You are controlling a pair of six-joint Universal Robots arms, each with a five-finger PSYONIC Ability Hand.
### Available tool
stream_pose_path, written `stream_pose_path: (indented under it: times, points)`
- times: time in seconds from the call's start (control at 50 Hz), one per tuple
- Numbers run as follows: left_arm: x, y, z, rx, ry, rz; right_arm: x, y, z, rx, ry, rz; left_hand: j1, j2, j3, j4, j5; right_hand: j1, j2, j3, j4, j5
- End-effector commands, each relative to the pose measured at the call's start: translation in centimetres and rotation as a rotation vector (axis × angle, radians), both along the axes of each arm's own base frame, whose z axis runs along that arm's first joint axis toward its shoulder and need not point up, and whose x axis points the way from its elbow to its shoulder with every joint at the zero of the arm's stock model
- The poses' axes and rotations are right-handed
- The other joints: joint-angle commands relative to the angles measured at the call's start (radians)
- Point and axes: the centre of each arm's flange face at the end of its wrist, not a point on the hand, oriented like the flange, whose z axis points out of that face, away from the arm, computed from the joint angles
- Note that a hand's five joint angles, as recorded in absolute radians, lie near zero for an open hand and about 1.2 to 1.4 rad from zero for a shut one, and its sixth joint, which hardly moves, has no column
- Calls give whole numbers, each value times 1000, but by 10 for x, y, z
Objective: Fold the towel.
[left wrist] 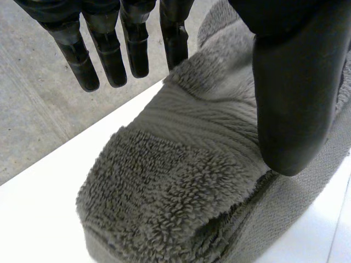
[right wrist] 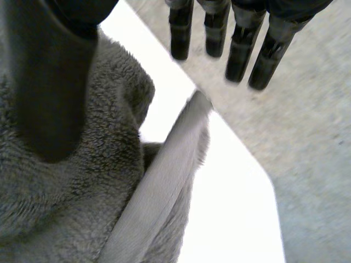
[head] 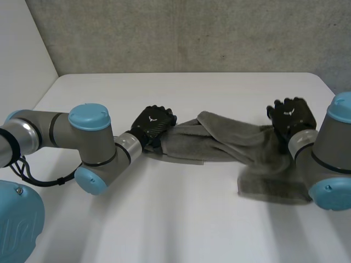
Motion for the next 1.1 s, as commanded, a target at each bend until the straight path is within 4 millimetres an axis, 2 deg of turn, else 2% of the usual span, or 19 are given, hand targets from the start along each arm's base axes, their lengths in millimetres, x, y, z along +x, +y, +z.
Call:
stream_pose_path:
  times: [0.02, 0.16, 0.24, 0.42, 0.44, 0.46, 0.48, 0.5, 0.52, 0.54, 0.58, 0.68, 0.76, 0.88, 0.9, 0.94, 0.98, 1.06, 1.1]
  points:
    - [-2, -3, 3, -18, 8, -2, -4, 29, -11, 86, 20, 23, -5, 3, 2, 6, -7, -100, -91, -107, -107, -77]
    - [-3, -8, 9, -33, 24, 10, -8, 54, -11, 92, -9, 55, -5, 3, 2, 6, -7, -100, -91, -107, -107, -77]
    - [-2, -9, 8, -32, 23, 26, -7, 67, -8, 106, -91, 88, -5, 3, 2, 6, -7, 92, 101, 85, 85, 115]
    - [-3, -12, 1, -36, 16, 31, -4, 69, -8, 148, -206, 78, 16, 24, 23, 27, 14, 69, 78, 62, 62, 92]
    - [-3, -13, -1, -32, 14, 35, -4, 67, -14, 158, -193, 77, 97, 105, 104, 108, 95, 101, 110, 94, 94, 124]
    - [-3, -13, -4, -26, 7, 41, -3, 66, -22, 181, -179, 80, 342, 350, 349, 353, 340, 278, 288, 272, 271, 302]
    - [-3, -13, -4, -26, 7, 41, -3, 66, -22, 181, -179, 80, 344, 353, 352, 355, 342, 280, 289, 273, 273, 303]
    - [-2, -14, -5, -20, 2, 50, -3, 63, -26, 193, -172, 80, 684, 693, 692, 695, 683, 632, 641, 625, 625, 655]
    - [-2, -14, -5, -20, 2, 50, -1, 61, -27, 191, -168, 87, 688, 696, 695, 699, 686, 1010, 1019, 1004, 1003, 1034]
    - [1, -15, -6, -13, -2, 58, -1, 61, -27, 191, -168, 87, 941, 949, 948, 952, 939, 1014, 1023, 1007, 1007, 1037]
    - [5, -17, -5, -5, -7, 68, 1, 59, -25, 184, -172, 97, 1013, 1022, 1021, 1024, 1011, 1122, 1131, 1115, 1115, 1145]
    - [22, -23, 4, 30, -30, 110, 9, 52, -9, 131, -203, 142, 1013, 1022, 1021, 1024, 1011, 1122, 1131, 1115, 1115, 1145]
    - [50, -31, 21, 73, -52, 178, 16, 51, 5, 93, -227, 164, 1013, 1022, 1021, 1024, 1011, 1122, 1131, 1115, 1115, 1145]
    - [96, -27, 46, 111, -58, 270, 50, 65, 28, 46, -287, 282, 1013, 1022, 1021, 1024, 1011, 1122, 1131, 1115, 1115, 1145]
    - [96, -27, 46, 111, -58, 270, 56, 67, 30, 49, -290, 306, 1013, 1022, 1021, 1024, 1011, 1122, 1131, 1115, 1115, 1145]
    - [120, -18, 55, 121, -55, 316, 61, 70, 25, 73, -281, 332, 1013, 1022, 1021, 1024, 1011, 1122, 1131, 1115, 1115, 1145]
    - [130, -12, 57, 126, -51, 329, 65, 74, 19, 112, -268, 355, 1013, 1022, 1021, 1024, 1011, 1122, 1131, 1115, 1115, 1145]
    - [147, 3, 50, 162, -46, 323, 70, 93, 3, 250, -190, 392, 1013, 1022, 1021, 1024, 1011, 1122, 1131, 1115, 1115, 1145]
    - [160, 23, 41, 226, -33, 294, 69, 96, 0, 280, -158, 397, 1013, 1022, 1021, 1024, 1011, 1122, 1131, 1115, 1115, 1145]
